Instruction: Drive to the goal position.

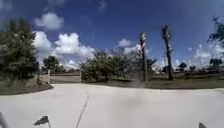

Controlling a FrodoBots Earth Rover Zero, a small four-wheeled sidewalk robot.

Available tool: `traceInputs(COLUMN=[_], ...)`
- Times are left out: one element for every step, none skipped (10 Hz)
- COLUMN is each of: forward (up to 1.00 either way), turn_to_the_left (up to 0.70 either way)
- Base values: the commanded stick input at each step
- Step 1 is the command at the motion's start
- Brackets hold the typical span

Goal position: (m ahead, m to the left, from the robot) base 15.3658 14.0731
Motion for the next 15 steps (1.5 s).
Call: traceInputs(forward=[0.70,0.70,0.70,0.70,0.70,0.70,0.70,0.70,0.70,0.70,0.70,0.70,0.70,0.70,0.70], turn_to_the_left=[0.14,0.14,0.14,0.14,0.14,0.14,0.14,0.14,0.14,0.14,0.14,0.14,0.14,0.14,0.14])
